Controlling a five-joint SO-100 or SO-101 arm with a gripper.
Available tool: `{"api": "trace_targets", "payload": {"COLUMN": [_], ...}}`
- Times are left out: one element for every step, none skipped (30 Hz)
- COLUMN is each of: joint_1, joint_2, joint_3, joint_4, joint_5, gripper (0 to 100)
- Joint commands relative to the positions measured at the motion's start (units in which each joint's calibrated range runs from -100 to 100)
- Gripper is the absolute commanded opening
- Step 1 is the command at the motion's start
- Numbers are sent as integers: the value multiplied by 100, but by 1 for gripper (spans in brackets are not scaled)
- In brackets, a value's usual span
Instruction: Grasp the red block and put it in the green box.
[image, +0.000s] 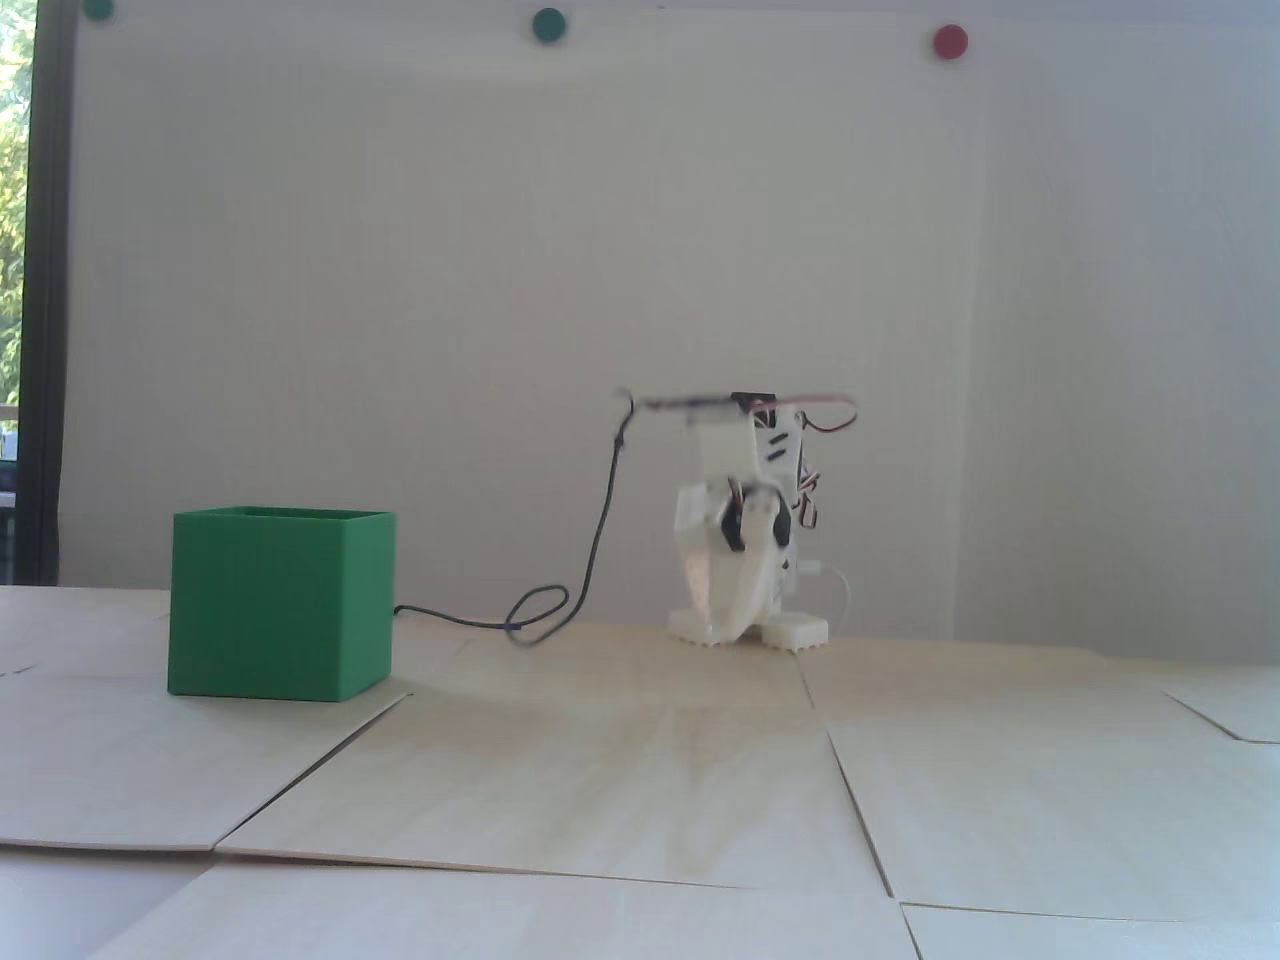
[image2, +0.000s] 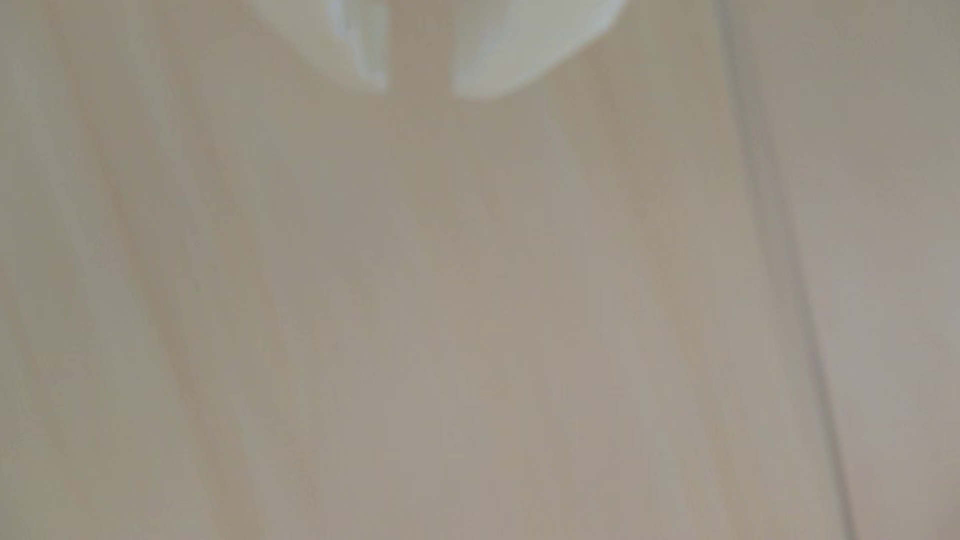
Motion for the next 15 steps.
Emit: {"api": "trace_targets", "payload": {"joint_1": [-355, -339, -339, -339, -339, -331, -331, -331, -331, -331, -331, -339, -355, -371, -371], "joint_2": [6, 6, 6, 6, 6, -2, -2, -2, -2, -2, -2, -10, -26, -34, -34], "joint_3": [-24, -6, -6, -6, -6, -6, -6, -6, -6, -6, -6, -6, -6, -6, -6], "joint_4": [1361, 1293, 1293, 1293, 1293, 1293, 1293, 1293, 1293, 1293, 1293, 1285, 1285, 1285, 1285], "joint_5": [-31, -36, -41, -41, -41, -41, -41, -41, -41, -41, -41, -41, -41, -41, -41], "gripper": [3, 3, 3, 3, 3, 3, 3, 3, 3, 3, 3, 3, 3, 3, 3]}}
